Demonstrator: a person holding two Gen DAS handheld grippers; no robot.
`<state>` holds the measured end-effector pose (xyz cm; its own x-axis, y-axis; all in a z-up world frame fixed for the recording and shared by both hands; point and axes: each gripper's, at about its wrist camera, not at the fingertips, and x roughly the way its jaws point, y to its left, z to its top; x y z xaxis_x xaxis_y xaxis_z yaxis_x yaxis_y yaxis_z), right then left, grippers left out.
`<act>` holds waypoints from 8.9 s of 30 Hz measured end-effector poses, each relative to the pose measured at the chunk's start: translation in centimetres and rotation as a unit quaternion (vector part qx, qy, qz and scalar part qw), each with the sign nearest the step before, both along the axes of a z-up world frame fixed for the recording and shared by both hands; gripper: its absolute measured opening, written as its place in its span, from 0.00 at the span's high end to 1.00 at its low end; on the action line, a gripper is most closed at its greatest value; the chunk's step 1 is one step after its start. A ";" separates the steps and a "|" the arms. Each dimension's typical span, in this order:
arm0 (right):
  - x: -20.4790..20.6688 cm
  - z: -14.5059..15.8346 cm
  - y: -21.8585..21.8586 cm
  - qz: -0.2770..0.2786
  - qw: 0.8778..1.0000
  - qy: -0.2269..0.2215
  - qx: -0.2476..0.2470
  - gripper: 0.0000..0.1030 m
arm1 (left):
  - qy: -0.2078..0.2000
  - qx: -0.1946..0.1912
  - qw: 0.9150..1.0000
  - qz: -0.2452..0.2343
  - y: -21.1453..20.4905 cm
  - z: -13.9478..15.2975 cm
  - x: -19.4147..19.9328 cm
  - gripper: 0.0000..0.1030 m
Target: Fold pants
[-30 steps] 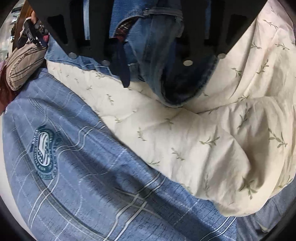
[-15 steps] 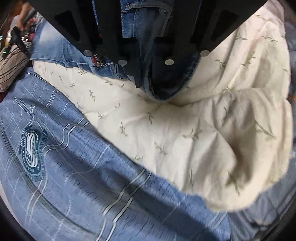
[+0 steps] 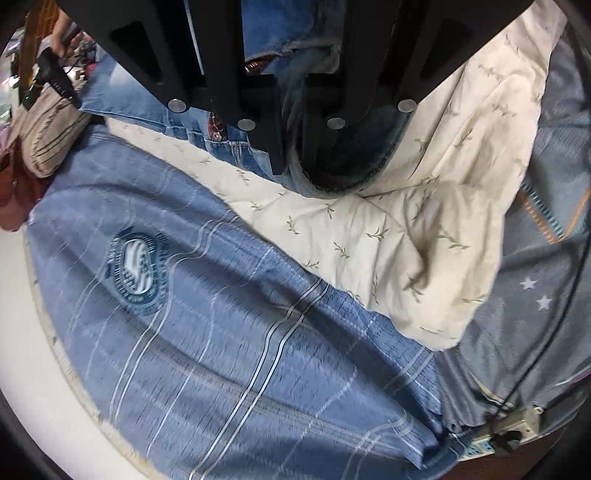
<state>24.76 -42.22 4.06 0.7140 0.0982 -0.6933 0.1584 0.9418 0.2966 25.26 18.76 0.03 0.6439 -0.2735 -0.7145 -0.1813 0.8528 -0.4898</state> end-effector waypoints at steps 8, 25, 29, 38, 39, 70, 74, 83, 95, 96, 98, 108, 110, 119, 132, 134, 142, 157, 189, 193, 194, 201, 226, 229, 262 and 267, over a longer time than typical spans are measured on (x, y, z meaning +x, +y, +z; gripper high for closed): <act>-7.6 3.3 -0.8 -0.002 0.998 -0.038 0.050 0.82 | -0.043 -0.035 0.998 -0.010 1.5 3.9 -8.0 0.92; -27.1 -2.0 -1.0 -0.035 0.989 -0.004 0.141 0.83 | -0.038 -0.042 0.998 -0.006 3.4 0.4 -23.4 0.92; -29.6 -4.9 -0.7 -0.035 0.990 0.027 0.137 0.83 | -0.013 -0.039 0.999 -0.009 3.7 -1.9 -25.5 0.92; -32.5 -9.3 -2.7 -0.067 0.984 0.071 0.152 0.83 | -0.012 -0.035 0.999 0.020 4.8 -2.8 -28.0 0.93; -32.6 -9.5 -2.8 -0.070 0.982 0.080 0.158 0.80 | -0.017 -0.039 0.999 0.020 5.0 -2.6 -28.1 0.93; -27.9 -12.1 -0.6 -0.112 0.929 0.091 0.340 0.45 | 0.070 -0.140 0.976 0.152 0.0 -5.4 -26.1 0.84; -27.3 -12.3 -0.6 -0.117 0.934 0.110 0.319 0.69 | 0.058 -0.105 0.983 0.139 -0.6 -4.1 -25.9 0.90; -28.4 -7.0 0.1 -0.102 0.967 0.070 0.224 0.93 | -0.040 -0.026 0.992 0.118 -2.0 2.0 -29.7 0.91; -30.2 -8.8 -0.5 -0.114 0.974 0.103 0.169 0.32 | 0.045 0.014 0.990 0.136 0.4 -3.6 -29.8 0.54; -30.3 -8.0 -0.5 -0.115 0.976 0.095 0.160 0.33 | 0.034 0.025 0.989 0.139 0.4 -2.8 -30.3 0.54; -30.6 -5.6 -0.2 -0.118 0.981 0.062 0.141 0.33 | 0.005 0.062 0.983 0.170 0.5 -0.5 -31.8 0.53; -21.8 -1.8 19.5 0.207 0.965 0.070 0.146 0.33 | -0.046 0.130 0.985 0.102 -3.2 2.0 -27.6 0.46; -20.7 -3.3 23.6 0.241 0.952 0.086 0.171 0.33 | 0.018 0.129 0.987 0.097 -2.5 -0.4 -26.2 0.46; -22.8 -9.3 28.4 0.249 0.942 0.127 0.186 0.32 | 0.030 -0.032 0.993 0.108 1.3 -2.2 -31.8 0.37; -22.1 -12.2 23.8 0.213 0.941 0.156 0.210 0.34 | 0.143 0.027 0.984 0.099 -2.2 -7.6 -28.3 0.57; -22.1 -11.7 24.2 0.223 0.946 0.160 0.172 0.34 | 0.137 0.078 0.984 0.088 -3.5 -6.5 -28.2 0.56; -21.8 -11.5 23.9 0.235 0.941 0.166 0.177 0.34 | 0.017 0.152 0.985 0.081 -5.9 1.6 -29.9 0.42; -9.3 -3.3 33.8 0.323 0.942 0.090 0.035 0.51 | 0.036 0.238 0.971 0.001 -7.5 -5.8 -23.0 0.32; -4.8 -9.4 40.5 0.327 0.926 0.113 -0.154 0.90 | -0.001 0.239 0.971 -0.016 -7.0 -6.2 -23.8 0.29; -4.7 -9.6 40.3 0.321 0.929 0.115 -0.145 0.89 | -0.001 0.242 0.970 -0.014 -7.1 -6.2 -23.8 0.29; -4.6 -9.6 40.2 0.319 0.930 0.115 -0.141 0.89 | -0.001 0.243 0.970 -0.014 -7.1 -6.2 -23.7 0.29; -3.9 -10.0 39.6 0.313 0.934 0.130 -0.111 0.85 | -0.001 0.243 0.970 -0.014 -7.1 -6.3 -23.7 0.28; -18.1 -7.9 3.6 0.082 0.967 0.054 0.233 0.35 | 0.000 0.238 0.971 0.004 -7.1 -6.1 -23.6 0.27; -17.1 -10.3 0.5 0.057 0.956 0.063 0.280 0.35 | -0.001 0.241 0.970 0.003 -7.2 -6.1 -23.6 0.26; -27.7 -13.0 -2.0 -0.041 0.935 0.081 0.344 0.36 | 0.024 0.268 0.963 0.025 -6.7 -5.9 -23.7 0.23; -27.9 -12.3 -2.0 -0.039 0.934 0.081 0.346 0.36 | 0.018 0.261 0.965 0.022 -6.6 -4.5 -24.1 0.23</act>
<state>-3.19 -44.21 -8.23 0.6291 0.5149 -0.5823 0.3145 0.5165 0.7964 1.19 12.11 -4.52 0.6191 0.1561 -0.7696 -0.2315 0.9728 0.0110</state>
